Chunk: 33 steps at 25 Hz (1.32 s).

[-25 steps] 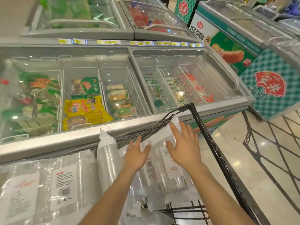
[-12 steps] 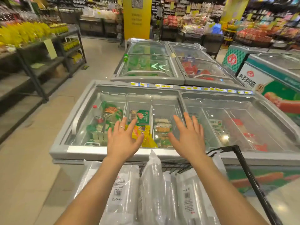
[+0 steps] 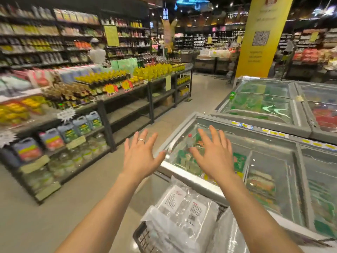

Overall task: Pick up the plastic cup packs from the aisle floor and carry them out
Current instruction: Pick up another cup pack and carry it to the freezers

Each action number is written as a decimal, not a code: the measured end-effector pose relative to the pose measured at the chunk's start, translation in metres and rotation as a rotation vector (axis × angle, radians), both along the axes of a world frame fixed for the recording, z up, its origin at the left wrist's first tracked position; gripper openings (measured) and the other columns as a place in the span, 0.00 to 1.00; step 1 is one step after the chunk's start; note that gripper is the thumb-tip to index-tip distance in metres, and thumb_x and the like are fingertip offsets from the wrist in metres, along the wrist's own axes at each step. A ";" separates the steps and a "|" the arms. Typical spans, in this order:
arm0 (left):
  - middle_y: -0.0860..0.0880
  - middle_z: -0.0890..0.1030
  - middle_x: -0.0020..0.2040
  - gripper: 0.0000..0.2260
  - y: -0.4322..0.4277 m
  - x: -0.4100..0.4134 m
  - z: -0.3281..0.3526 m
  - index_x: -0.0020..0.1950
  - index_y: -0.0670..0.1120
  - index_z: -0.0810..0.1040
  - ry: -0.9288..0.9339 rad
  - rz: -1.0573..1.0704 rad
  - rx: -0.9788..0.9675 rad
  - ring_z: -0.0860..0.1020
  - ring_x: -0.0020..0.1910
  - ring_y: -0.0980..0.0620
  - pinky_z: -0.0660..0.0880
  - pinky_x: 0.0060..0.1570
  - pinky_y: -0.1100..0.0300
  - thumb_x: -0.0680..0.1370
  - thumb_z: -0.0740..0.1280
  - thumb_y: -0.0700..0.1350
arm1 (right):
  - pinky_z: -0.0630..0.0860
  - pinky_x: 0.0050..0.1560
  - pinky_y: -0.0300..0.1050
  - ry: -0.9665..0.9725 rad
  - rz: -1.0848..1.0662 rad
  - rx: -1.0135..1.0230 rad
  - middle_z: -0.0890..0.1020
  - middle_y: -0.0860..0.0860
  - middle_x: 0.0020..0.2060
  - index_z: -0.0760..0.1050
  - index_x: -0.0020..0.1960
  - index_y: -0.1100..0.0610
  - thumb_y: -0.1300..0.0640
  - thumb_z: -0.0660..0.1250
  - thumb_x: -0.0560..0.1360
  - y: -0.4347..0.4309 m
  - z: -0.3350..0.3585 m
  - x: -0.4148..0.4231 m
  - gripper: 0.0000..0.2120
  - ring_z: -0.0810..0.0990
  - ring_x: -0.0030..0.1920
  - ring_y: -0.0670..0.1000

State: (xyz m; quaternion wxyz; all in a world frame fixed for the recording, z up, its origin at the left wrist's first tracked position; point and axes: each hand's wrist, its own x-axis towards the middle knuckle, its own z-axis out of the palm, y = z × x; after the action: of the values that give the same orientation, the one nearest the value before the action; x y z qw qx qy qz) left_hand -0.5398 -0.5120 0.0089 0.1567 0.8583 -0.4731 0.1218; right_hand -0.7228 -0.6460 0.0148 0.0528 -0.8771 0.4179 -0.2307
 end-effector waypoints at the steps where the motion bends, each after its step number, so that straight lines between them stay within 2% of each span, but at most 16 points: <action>1: 0.49 0.56 0.80 0.32 0.021 0.007 0.004 0.78 0.58 0.57 -0.015 0.047 0.007 0.52 0.79 0.45 0.49 0.75 0.43 0.77 0.53 0.69 | 0.46 0.76 0.56 -0.007 0.051 -0.002 0.48 0.50 0.80 0.51 0.78 0.42 0.36 0.55 0.78 0.013 0.004 0.013 0.31 0.44 0.78 0.56; 3: 0.49 0.56 0.80 0.31 0.061 0.019 0.012 0.79 0.58 0.56 -0.055 0.137 0.006 0.52 0.79 0.45 0.50 0.75 0.43 0.77 0.54 0.68 | 0.46 0.76 0.56 -0.024 0.141 -0.004 0.48 0.49 0.80 0.51 0.79 0.42 0.37 0.55 0.79 0.038 0.012 0.038 0.31 0.44 0.78 0.55; 7: 0.49 0.58 0.79 0.33 0.132 0.044 0.022 0.78 0.58 0.58 -0.076 0.293 -0.009 0.53 0.78 0.45 0.52 0.74 0.42 0.75 0.50 0.69 | 0.46 0.76 0.55 -0.051 0.293 -0.004 0.48 0.49 0.80 0.50 0.79 0.41 0.37 0.55 0.78 0.087 0.024 0.086 0.31 0.44 0.79 0.55; 14: 0.49 0.57 0.80 0.34 0.261 0.099 0.032 0.78 0.59 0.57 -0.070 0.521 -0.059 0.52 0.79 0.46 0.51 0.75 0.42 0.74 0.49 0.69 | 0.47 0.76 0.57 -0.076 0.516 -0.058 0.50 0.50 0.79 0.52 0.78 0.42 0.37 0.56 0.78 0.194 0.040 0.183 0.31 0.45 0.79 0.55; 20: 0.49 0.57 0.80 0.34 0.409 0.162 0.038 0.78 0.58 0.59 -0.088 0.742 -0.098 0.53 0.78 0.45 0.51 0.74 0.41 0.74 0.50 0.68 | 0.49 0.76 0.58 -0.108 0.737 -0.092 0.52 0.49 0.79 0.53 0.78 0.41 0.37 0.57 0.78 0.336 0.050 0.291 0.31 0.47 0.78 0.55; 23: 0.49 0.55 0.80 0.31 0.471 0.190 0.043 0.79 0.58 0.57 -0.100 0.807 -0.087 0.52 0.79 0.45 0.50 0.75 0.41 0.78 0.54 0.67 | 0.49 0.76 0.57 -0.121 0.793 -0.132 0.52 0.49 0.79 0.53 0.78 0.41 0.36 0.57 0.77 0.395 0.054 0.334 0.31 0.47 0.78 0.56; 29: 0.49 0.56 0.80 0.31 0.597 0.244 0.053 0.79 0.57 0.57 -0.130 0.962 -0.093 0.52 0.79 0.45 0.49 0.75 0.41 0.78 0.54 0.67 | 0.49 0.75 0.57 -0.120 0.923 -0.153 0.52 0.51 0.79 0.53 0.78 0.42 0.36 0.57 0.78 0.513 0.060 0.416 0.32 0.48 0.78 0.57; 33: 0.50 0.55 0.80 0.31 0.641 0.275 0.062 0.79 0.57 0.56 -0.139 0.998 -0.084 0.51 0.79 0.45 0.48 0.75 0.41 0.78 0.53 0.67 | 0.51 0.76 0.57 -0.138 0.961 -0.143 0.53 0.51 0.79 0.52 0.79 0.42 0.37 0.57 0.78 0.558 0.057 0.459 0.32 0.49 0.78 0.57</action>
State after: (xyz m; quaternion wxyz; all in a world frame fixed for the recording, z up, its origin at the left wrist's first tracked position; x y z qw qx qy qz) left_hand -0.2649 0.1288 0.0705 0.0816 0.9627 -0.0091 0.2577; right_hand -0.2641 -0.0880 0.0716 0.1204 -0.9548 -0.0553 -0.2660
